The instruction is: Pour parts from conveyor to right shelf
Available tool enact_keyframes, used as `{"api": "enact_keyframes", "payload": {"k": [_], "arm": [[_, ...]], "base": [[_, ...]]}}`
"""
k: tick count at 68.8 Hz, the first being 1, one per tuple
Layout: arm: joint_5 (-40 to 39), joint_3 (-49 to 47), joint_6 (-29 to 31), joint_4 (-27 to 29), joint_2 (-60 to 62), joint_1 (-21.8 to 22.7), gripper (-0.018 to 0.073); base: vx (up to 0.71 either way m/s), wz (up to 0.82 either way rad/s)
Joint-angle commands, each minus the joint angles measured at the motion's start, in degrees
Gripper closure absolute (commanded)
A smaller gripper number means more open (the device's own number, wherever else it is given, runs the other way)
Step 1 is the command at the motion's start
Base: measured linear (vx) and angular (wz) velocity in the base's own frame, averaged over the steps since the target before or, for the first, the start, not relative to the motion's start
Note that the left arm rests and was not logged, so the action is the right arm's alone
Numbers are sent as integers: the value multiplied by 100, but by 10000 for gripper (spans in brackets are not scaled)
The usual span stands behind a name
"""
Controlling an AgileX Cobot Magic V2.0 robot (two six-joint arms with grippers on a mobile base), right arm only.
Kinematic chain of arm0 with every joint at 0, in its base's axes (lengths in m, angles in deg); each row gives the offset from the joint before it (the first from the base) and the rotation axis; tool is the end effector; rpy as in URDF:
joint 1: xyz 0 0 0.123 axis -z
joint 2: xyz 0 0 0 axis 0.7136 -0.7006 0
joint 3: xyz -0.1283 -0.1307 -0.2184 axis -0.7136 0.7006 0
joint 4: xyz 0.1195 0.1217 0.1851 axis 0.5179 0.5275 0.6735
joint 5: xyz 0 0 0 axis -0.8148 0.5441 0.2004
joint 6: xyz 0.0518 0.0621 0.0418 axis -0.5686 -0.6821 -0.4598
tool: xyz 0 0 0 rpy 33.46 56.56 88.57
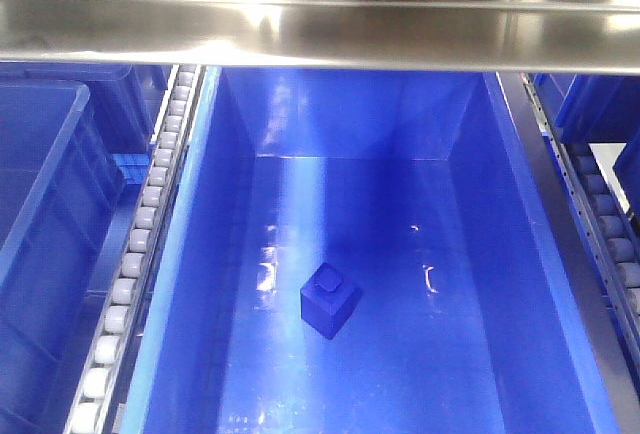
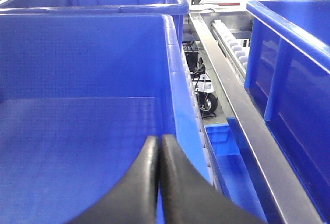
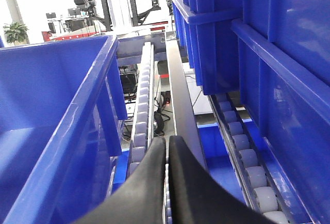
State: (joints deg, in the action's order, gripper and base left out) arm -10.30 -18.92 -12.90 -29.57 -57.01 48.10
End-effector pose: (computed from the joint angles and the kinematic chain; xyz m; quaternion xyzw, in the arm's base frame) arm 0.0564 -0.0046 0.1969 0.0612 0.7091 0.0139 0.7023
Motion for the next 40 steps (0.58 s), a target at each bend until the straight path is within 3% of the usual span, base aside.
{"api": "enact_keyframes", "payload": {"k": [1, 40], "arm": [[-387, 4, -6, -70, 87, 30, 569], [-387, 4, -6, -70, 87, 30, 569]], "base": [[0, 0], [0, 0]]}}
